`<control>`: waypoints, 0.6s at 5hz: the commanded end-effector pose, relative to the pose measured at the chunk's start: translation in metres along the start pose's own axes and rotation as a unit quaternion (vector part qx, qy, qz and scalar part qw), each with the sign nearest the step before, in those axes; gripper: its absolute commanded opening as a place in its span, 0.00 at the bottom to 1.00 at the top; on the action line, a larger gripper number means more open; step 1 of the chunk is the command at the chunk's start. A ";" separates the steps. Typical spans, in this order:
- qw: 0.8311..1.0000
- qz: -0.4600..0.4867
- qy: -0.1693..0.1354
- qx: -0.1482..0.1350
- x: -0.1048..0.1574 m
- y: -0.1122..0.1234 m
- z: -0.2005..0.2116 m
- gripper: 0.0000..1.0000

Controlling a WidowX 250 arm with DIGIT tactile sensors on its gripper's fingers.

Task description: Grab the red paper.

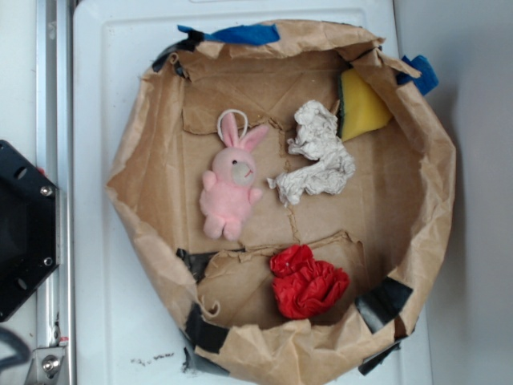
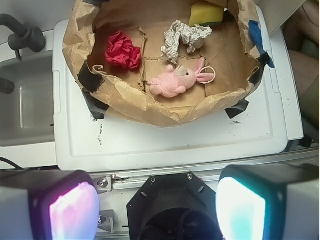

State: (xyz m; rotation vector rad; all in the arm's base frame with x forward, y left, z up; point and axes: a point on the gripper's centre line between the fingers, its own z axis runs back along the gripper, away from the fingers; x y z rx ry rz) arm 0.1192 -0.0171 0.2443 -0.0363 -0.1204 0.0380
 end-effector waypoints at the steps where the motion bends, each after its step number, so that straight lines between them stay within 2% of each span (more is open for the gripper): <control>1: 1.000 0.000 0.000 0.000 0.000 0.000 0.000 1.00; 2: 0.992 0.121 0.011 0.041 0.014 0.002 -0.003 1.00; 3: 0.992 0.121 0.011 0.041 0.014 0.002 -0.003 1.00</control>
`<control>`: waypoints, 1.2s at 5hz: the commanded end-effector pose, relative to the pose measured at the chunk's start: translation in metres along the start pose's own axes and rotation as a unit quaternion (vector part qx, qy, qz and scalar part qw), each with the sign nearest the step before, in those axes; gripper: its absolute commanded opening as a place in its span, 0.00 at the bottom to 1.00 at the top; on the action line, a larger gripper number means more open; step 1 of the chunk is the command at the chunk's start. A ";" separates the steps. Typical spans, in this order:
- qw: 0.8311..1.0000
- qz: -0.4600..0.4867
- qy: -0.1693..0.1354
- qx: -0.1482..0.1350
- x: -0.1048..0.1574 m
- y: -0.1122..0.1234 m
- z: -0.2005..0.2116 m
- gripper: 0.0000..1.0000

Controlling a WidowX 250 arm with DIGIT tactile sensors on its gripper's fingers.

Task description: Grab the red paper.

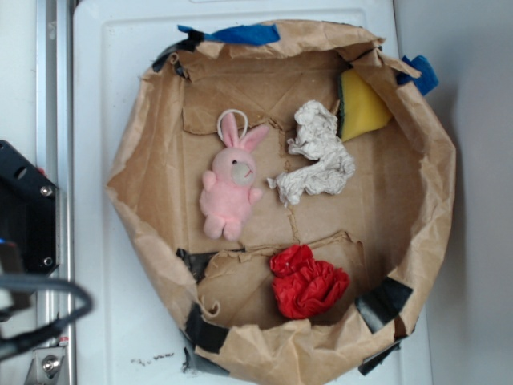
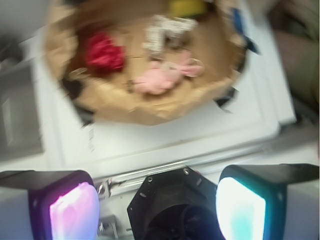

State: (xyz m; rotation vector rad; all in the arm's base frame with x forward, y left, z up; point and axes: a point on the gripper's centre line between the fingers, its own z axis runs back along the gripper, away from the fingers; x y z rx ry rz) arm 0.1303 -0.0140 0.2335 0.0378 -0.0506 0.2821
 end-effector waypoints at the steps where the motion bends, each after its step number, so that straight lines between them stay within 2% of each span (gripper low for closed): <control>1: 1.000 0.002 -0.020 -0.006 0.003 -0.001 0.010 1.00; 2: 1.000 0.002 -0.020 -0.006 0.003 -0.001 0.010 1.00; 3: 0.996 -0.082 -0.006 -0.030 0.025 -0.009 0.001 1.00; 4: 0.990 -0.128 -0.010 -0.050 0.045 -0.016 -0.004 1.00; 6: 0.977 -0.195 -0.056 -0.070 0.066 -0.022 -0.011 1.00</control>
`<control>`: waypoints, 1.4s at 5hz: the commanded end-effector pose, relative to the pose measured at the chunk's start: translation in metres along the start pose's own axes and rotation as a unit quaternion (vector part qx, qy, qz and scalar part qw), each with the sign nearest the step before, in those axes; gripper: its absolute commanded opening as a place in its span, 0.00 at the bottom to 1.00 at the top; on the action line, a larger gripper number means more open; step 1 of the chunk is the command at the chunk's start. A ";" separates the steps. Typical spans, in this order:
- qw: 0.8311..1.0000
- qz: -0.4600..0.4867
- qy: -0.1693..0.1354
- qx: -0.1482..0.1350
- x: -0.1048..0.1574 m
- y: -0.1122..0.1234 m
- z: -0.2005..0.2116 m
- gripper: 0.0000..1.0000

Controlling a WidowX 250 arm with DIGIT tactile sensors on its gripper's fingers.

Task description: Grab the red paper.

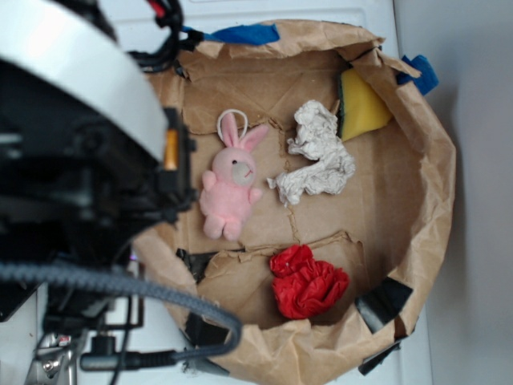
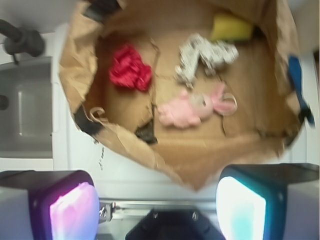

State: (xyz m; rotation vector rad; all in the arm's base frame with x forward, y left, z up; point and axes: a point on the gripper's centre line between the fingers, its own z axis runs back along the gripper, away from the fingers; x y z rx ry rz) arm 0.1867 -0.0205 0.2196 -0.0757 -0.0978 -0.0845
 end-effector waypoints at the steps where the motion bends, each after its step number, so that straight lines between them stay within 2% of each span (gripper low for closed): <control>1: 0.997 -0.043 -0.050 -0.033 0.033 0.012 0.008 1.00; 2: 0.997 -0.052 -0.043 -0.037 0.041 0.018 -0.010 1.00; 4: 0.998 -0.061 -0.024 0.006 0.039 0.032 -0.049 1.00; 5: 0.999 -0.036 -0.010 -0.004 0.041 0.049 -0.065 1.00; 7: 0.999 -0.036 -0.010 -0.004 0.041 0.049 -0.065 1.00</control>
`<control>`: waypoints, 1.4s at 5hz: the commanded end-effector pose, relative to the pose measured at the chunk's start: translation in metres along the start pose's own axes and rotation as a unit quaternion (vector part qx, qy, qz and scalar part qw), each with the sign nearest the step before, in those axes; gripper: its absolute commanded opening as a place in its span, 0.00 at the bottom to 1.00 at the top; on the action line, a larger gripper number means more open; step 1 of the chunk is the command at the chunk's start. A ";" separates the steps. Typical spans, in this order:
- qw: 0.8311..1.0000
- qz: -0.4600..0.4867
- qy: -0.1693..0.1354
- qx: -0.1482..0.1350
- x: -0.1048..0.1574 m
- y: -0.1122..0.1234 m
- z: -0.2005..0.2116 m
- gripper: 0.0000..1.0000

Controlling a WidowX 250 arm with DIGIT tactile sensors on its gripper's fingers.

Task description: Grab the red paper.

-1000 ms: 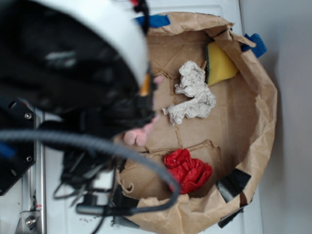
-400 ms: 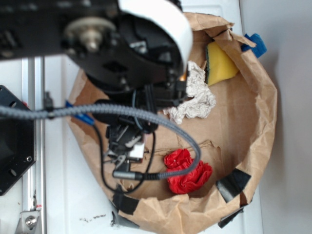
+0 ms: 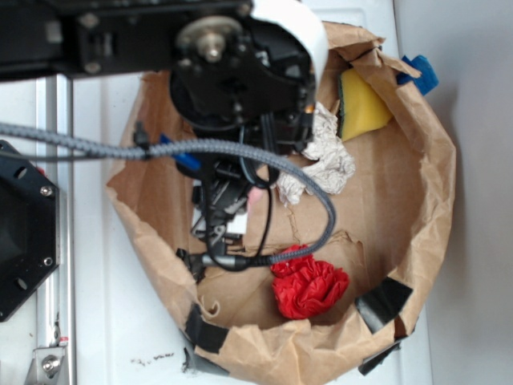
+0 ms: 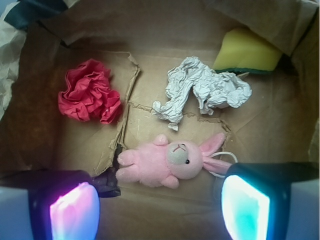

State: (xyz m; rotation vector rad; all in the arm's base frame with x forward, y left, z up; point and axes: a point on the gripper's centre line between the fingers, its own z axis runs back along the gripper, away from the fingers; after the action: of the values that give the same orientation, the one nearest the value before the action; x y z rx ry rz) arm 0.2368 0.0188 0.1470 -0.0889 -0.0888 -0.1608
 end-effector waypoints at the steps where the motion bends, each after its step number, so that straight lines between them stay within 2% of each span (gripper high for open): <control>1: 1.000 0.001 -0.015 0.005 0.002 0.001 0.009 1.00; 2: 0.991 -0.126 -0.050 0.006 0.015 -0.003 -0.014 1.00; 4: 0.968 -0.240 -0.067 -0.014 0.036 -0.017 -0.049 1.00; 5: 0.956 -0.281 -0.079 -0.012 0.037 -0.036 -0.061 1.00; 6: 0.936 -0.337 -0.105 -0.004 0.036 -0.065 -0.068 1.00; 7: 0.924 -0.367 -0.106 -0.032 0.033 -0.073 -0.072 1.00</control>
State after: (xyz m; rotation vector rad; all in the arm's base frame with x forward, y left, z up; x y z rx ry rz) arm 0.2657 -0.0597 0.0737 -0.1449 -0.2989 -0.8828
